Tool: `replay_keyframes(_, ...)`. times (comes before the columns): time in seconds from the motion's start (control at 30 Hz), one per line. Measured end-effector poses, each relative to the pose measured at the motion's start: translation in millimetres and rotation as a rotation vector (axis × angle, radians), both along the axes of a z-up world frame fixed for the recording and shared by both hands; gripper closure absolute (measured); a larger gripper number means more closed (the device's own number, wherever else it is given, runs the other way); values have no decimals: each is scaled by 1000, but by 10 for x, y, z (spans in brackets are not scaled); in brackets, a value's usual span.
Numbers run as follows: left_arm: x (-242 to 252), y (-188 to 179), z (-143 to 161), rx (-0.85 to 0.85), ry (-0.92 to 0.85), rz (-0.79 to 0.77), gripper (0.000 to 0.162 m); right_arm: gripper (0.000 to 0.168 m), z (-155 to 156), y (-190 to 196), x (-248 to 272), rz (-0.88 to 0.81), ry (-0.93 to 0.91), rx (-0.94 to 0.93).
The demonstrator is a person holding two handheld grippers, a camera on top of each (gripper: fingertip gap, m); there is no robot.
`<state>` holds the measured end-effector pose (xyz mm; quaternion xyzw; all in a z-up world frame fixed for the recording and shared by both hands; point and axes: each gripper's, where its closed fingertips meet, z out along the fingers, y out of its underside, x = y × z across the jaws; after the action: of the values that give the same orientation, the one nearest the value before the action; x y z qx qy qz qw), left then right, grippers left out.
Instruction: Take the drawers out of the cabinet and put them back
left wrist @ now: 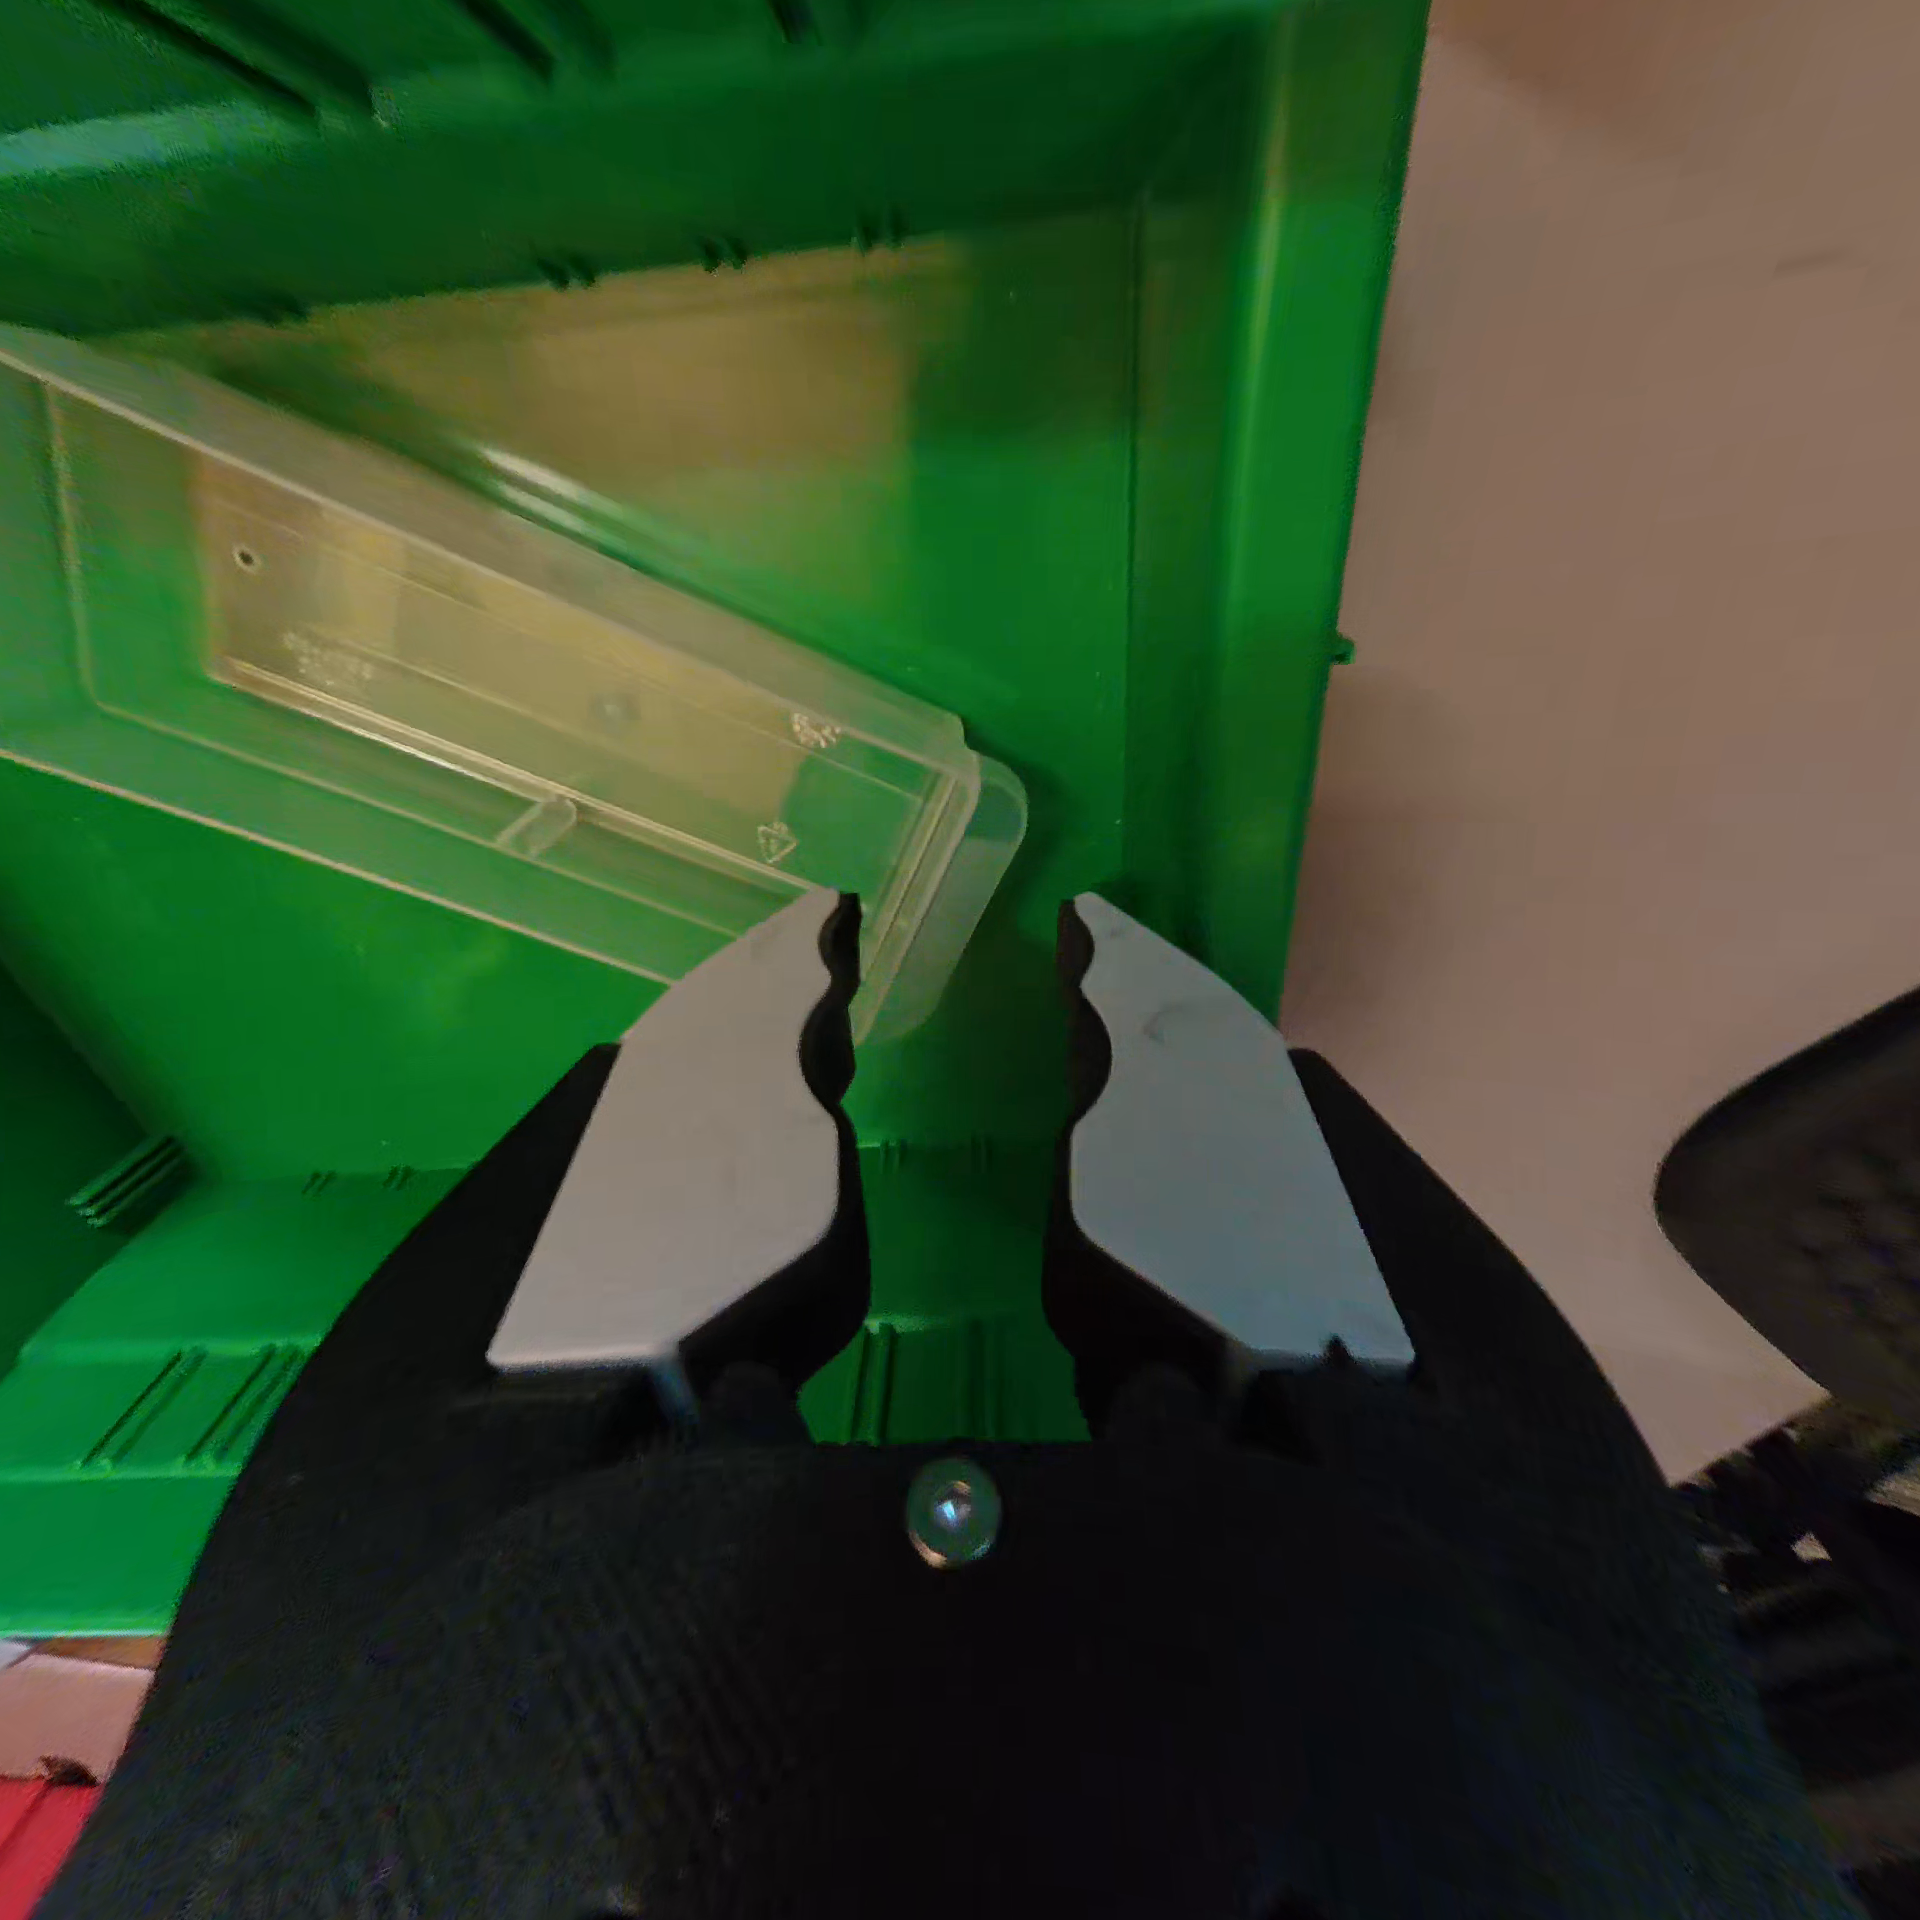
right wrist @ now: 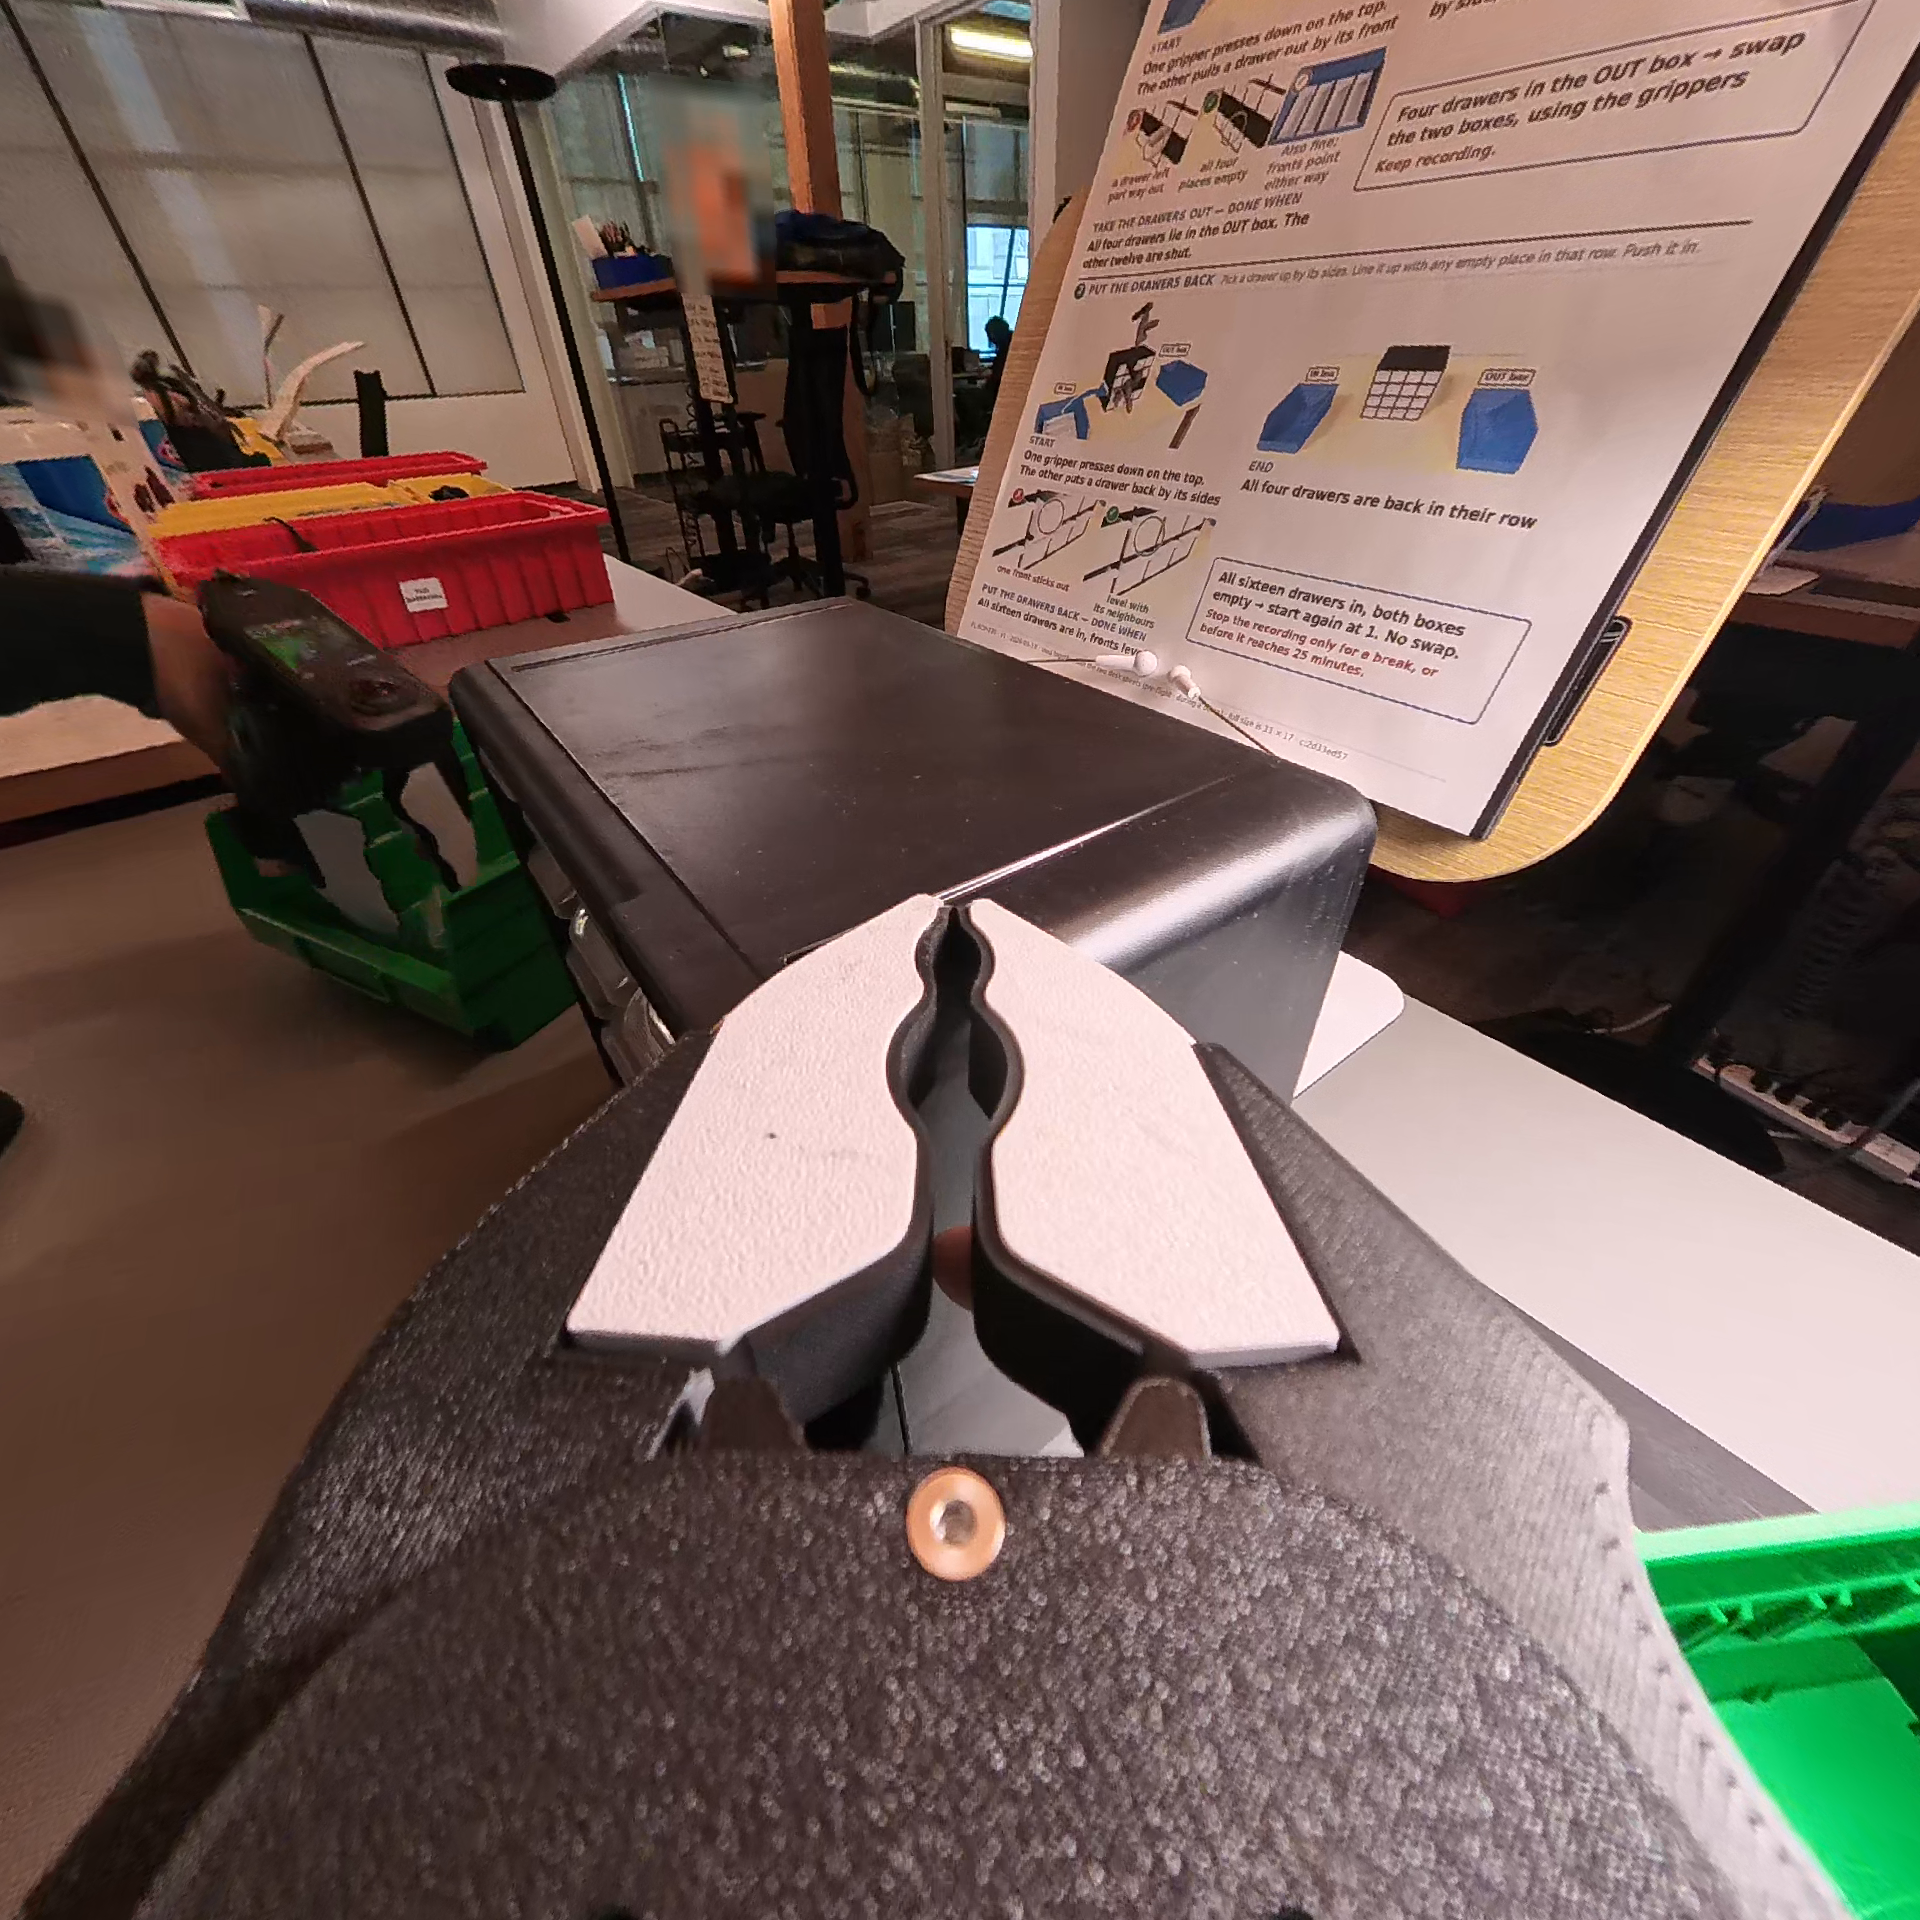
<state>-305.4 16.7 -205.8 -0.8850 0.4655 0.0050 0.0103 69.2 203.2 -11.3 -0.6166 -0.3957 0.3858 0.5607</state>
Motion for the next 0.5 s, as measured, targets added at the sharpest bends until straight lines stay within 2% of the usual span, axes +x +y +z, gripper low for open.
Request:
replay_keyframes(0.13,2,54,-74,69,23,-22,143,168,1,-1,1,-5,-2,2)
replay_keyframes(0.23,68,101,-13,133,15,-30,144,168,0,-1,1,-4,1,0)
replay_keyframes(0.5,399,119,656,371,-32,-80,143,168,0,1,0,-1,2,0)
